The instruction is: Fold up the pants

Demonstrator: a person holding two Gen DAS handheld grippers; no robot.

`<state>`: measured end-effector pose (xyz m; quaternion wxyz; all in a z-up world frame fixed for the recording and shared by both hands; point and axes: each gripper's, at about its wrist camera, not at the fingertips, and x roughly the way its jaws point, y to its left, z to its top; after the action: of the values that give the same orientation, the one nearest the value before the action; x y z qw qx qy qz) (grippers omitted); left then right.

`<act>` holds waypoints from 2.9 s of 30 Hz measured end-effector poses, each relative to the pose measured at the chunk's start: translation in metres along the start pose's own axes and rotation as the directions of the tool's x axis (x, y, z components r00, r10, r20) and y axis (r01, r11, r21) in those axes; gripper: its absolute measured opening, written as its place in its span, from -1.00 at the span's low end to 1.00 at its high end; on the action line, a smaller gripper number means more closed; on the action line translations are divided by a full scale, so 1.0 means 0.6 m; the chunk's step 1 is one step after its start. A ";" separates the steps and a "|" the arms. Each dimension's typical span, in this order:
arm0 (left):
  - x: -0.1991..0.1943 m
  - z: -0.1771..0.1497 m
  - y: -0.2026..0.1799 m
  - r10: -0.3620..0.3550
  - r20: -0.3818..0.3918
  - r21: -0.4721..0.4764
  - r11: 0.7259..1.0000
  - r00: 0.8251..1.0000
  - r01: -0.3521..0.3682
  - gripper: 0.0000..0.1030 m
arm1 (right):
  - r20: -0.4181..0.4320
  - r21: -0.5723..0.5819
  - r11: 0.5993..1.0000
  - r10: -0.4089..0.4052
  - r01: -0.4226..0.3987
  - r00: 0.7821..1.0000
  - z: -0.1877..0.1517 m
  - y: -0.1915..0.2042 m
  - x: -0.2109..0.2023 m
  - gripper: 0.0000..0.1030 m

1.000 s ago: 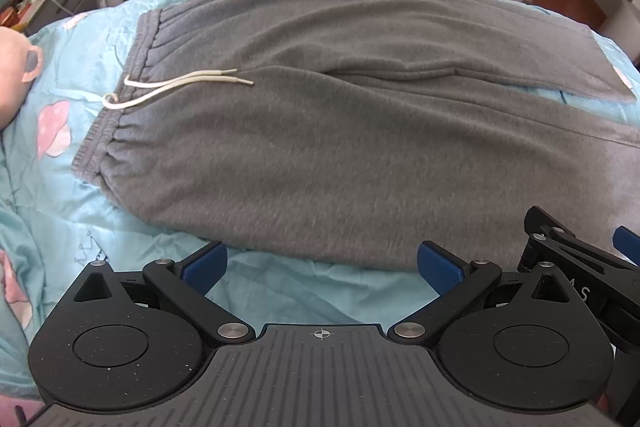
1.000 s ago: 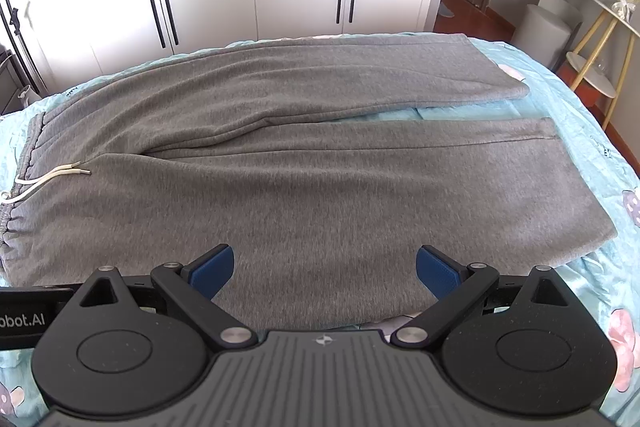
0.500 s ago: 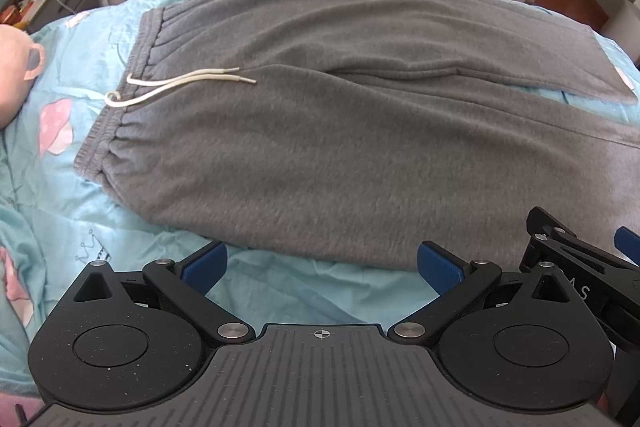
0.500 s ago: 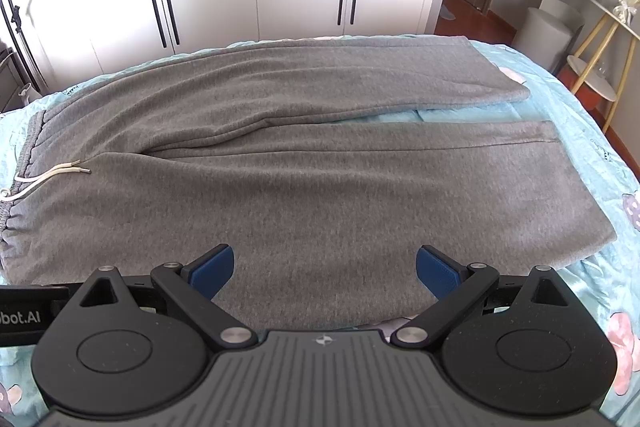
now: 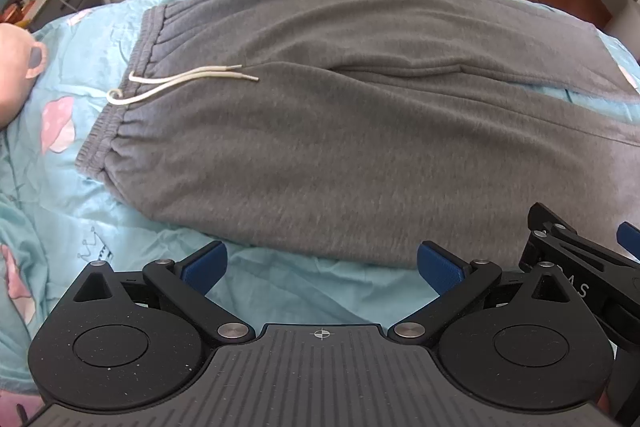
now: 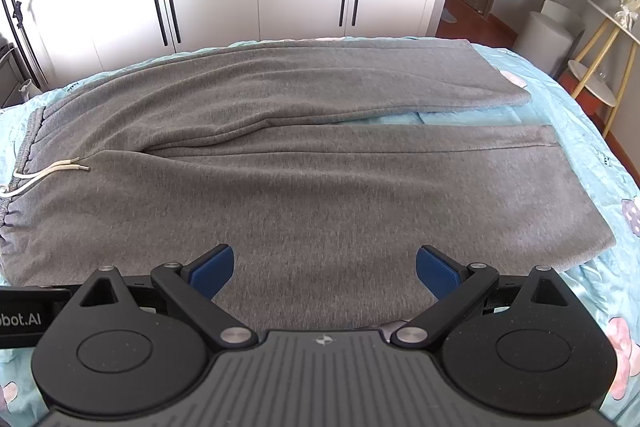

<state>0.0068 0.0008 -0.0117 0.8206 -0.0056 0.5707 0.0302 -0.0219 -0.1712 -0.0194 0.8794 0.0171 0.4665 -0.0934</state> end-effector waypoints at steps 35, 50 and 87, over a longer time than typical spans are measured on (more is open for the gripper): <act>0.032 0.013 -0.013 0.032 -0.044 0.003 0.999 0.999 -0.032 1.00 | -0.031 -0.020 1.000 0.010 -0.011 0.999 0.006 0.007 0.034 0.90; 0.003 0.031 0.005 -0.046 0.042 -0.038 0.998 0.998 0.048 1.00 | -0.036 -0.010 0.999 0.033 -0.033 0.999 0.018 0.000 0.029 0.90; 0.295 0.142 0.111 0.140 0.373 -0.432 0.901 0.917 0.039 1.00 | -0.065 0.596 0.803 0.075 -0.022 0.995 0.517 -0.260 0.629 0.11</act>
<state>0.1441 0.0786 -0.1459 0.8958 -0.1657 0.3722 0.1778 0.4101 -0.4166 -0.1463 0.8112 0.3072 0.4505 -0.2113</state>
